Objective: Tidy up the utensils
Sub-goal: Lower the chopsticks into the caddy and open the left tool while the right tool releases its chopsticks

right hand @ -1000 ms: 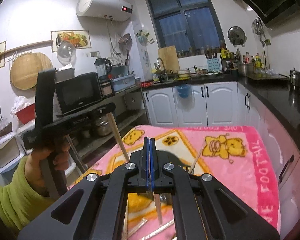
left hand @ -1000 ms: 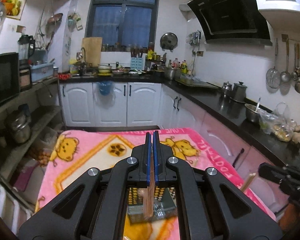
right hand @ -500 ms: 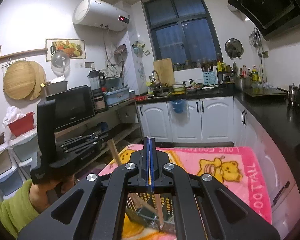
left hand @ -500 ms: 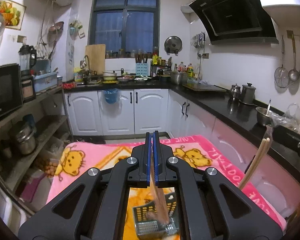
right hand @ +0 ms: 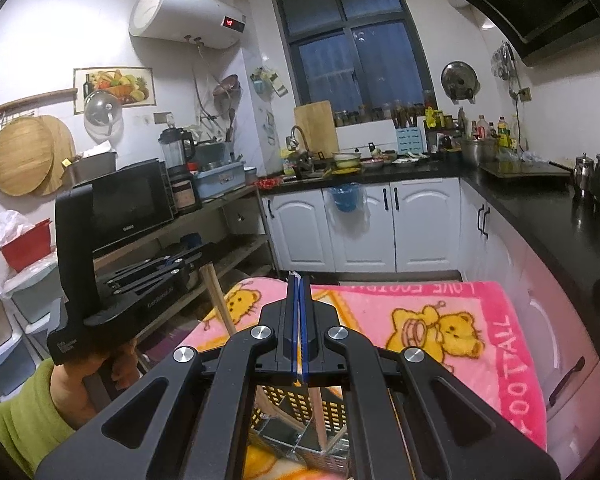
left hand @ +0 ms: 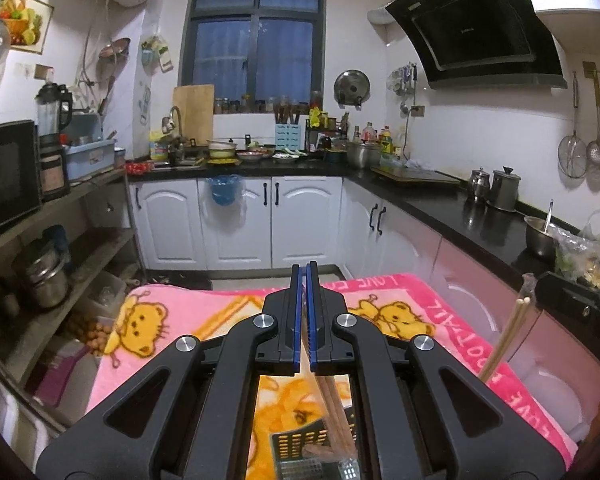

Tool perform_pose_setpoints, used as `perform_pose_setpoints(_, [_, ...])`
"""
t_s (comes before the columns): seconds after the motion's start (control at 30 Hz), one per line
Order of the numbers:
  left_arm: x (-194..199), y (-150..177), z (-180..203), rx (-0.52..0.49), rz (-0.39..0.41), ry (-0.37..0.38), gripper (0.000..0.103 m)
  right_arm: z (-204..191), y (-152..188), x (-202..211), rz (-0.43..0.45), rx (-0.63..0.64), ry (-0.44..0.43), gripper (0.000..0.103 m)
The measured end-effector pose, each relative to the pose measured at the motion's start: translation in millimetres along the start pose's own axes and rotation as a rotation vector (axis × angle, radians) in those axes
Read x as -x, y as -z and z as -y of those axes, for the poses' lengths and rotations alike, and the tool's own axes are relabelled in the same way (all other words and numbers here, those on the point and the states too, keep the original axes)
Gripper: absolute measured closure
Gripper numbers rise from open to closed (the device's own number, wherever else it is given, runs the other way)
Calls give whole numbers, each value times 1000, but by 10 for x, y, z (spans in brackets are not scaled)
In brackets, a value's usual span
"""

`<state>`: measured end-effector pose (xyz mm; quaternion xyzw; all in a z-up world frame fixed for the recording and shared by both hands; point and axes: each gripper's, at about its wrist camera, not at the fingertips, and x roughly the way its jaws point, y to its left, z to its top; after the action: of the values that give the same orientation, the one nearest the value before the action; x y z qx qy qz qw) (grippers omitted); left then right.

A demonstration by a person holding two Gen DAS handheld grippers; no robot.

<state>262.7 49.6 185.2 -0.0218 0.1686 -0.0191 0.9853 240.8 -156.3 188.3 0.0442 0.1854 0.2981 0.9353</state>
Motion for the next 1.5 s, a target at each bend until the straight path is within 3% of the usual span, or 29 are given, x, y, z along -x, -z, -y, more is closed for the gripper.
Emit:
perform_pose_setpoints(0.53, [-150, 447, 113, -2, -95, 78, 102, 120, 427, -266, -68, -1, 80, 102])
perform_pose_setpoints(1.17, [-132, 889, 140, 5, -163, 88, 102, 310, 716, -193, -112, -77, 114, 102])
perform_pose_setpoints(1.5, [-75, 956, 173, 10, -170, 64, 102, 312, 787, -58, -126, -76, 130, 101])
